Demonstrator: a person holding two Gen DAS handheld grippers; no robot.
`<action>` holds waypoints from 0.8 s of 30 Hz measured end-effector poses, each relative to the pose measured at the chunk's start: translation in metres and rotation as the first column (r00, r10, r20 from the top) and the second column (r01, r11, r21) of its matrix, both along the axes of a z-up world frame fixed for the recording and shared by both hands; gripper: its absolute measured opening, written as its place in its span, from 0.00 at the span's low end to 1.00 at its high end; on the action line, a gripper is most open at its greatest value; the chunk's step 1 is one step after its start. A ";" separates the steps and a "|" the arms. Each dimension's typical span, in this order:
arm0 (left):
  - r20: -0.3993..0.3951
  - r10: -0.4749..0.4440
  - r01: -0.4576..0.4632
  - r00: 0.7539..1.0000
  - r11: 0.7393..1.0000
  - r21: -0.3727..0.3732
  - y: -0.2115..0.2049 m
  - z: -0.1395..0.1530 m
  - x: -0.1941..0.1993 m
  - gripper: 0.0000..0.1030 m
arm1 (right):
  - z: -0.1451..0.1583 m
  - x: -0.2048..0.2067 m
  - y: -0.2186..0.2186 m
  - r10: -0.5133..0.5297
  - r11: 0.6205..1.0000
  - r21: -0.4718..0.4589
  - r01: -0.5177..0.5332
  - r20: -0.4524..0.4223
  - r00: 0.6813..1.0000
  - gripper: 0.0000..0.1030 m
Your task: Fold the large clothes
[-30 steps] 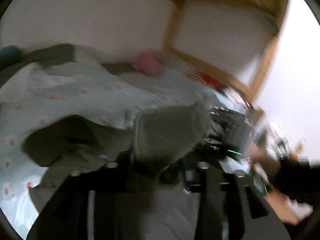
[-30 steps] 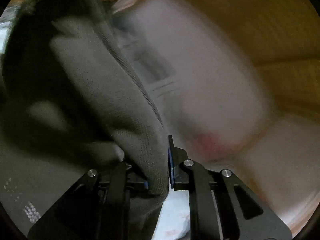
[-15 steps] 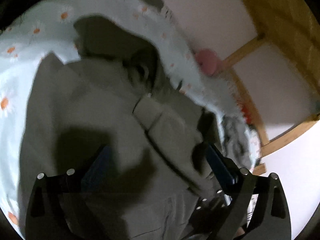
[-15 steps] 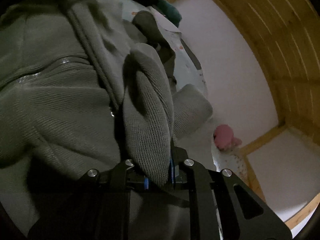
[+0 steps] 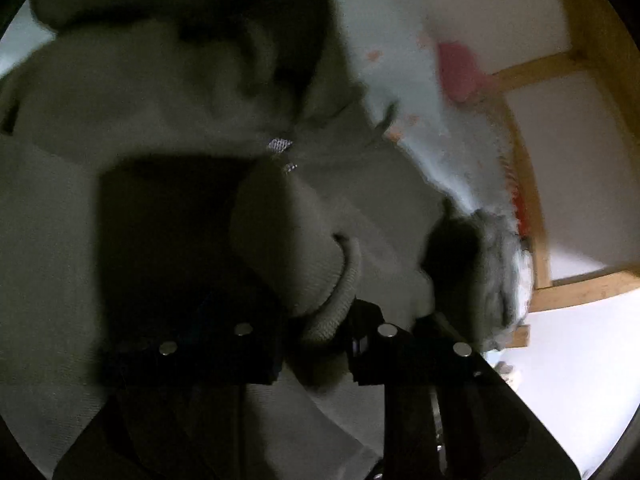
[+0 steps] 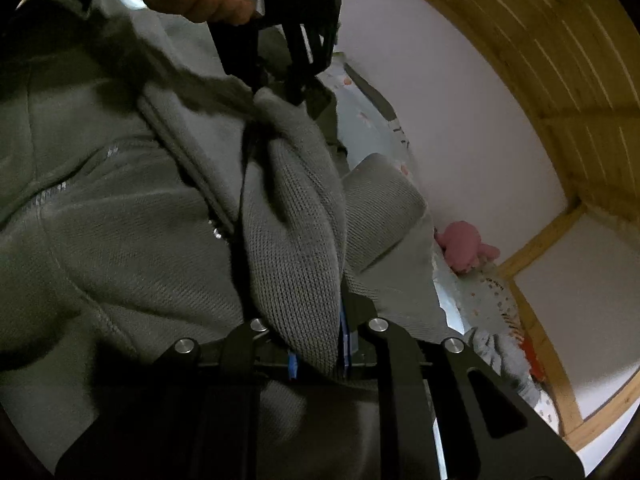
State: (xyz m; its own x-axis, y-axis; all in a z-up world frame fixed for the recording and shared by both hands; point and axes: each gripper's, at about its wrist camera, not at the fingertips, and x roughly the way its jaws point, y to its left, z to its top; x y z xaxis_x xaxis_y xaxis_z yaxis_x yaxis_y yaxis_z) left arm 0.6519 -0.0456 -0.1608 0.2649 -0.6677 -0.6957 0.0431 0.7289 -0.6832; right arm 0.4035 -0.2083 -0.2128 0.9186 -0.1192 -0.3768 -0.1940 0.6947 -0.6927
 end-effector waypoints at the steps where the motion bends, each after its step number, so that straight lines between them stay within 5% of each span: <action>1: 0.033 0.004 -0.003 0.999 1.000 -0.007 0.003 0.009 -0.004 0.21 | 0.004 -0.001 -0.001 -0.004 1.000 0.020 0.004 0.003 1.000 0.15; 7: 0.248 0.094 -0.062 0.964 0.989 -0.137 0.046 0.086 -0.040 0.20 | 0.032 0.005 -0.004 -0.010 0.996 0.093 0.005 0.056 0.998 0.15; 9: 0.351 0.107 -0.063 0.930 0.989 -0.135 0.058 0.118 -0.058 0.20 | 0.044 0.014 0.003 -0.009 0.993 0.121 -0.001 0.085 0.996 0.15; 13: 0.564 0.159 -0.155 0.811 0.986 -0.055 0.093 0.158 -0.104 0.22 | 0.059 0.046 0.034 -0.012 0.987 0.163 -0.005 0.102 0.995 0.17; 15: 0.525 0.210 -0.264 0.825 0.964 0.029 0.117 0.122 -0.116 0.23 | 0.043 0.062 0.046 0.000 0.981 0.192 -0.001 0.004 1.000 0.17; 19: 0.331 0.232 -0.307 0.915 0.931 0.196 0.146 0.014 -0.127 0.23 | 0.008 0.071 0.049 0.007 0.980 0.195 0.038 -0.224 0.975 0.19; 21: 0.335 0.247 -0.324 0.909 0.926 0.196 0.153 -0.013 -0.145 0.27 | 0.020 0.056 0.045 0.037 0.969 0.245 0.022 -0.231 0.972 0.24; 24: 0.390 0.242 -0.342 0.888 0.916 0.211 0.149 -0.010 -0.154 0.32 | 0.047 0.044 0.025 0.111 0.914 0.404 0.026 -0.312 0.943 0.26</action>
